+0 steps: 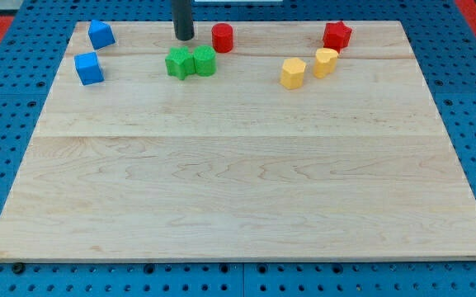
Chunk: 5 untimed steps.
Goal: Separate the green circle and green star from each other
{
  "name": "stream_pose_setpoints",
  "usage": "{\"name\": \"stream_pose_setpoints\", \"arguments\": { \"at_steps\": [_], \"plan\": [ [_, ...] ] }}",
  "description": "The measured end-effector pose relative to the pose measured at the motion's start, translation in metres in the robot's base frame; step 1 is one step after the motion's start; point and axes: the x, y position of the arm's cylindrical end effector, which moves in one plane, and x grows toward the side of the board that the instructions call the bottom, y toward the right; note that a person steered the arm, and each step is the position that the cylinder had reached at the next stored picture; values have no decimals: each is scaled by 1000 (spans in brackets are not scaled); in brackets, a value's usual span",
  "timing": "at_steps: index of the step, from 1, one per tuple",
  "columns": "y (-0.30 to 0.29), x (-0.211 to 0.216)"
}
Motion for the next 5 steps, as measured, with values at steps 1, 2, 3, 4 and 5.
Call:
{"name": "stream_pose_setpoints", "arguments": {
  "at_steps": [1,2,3,4,5],
  "plan": [
    [26,12],
    [37,27],
    [54,44],
    [56,77],
    [40,58]
  ]
}}
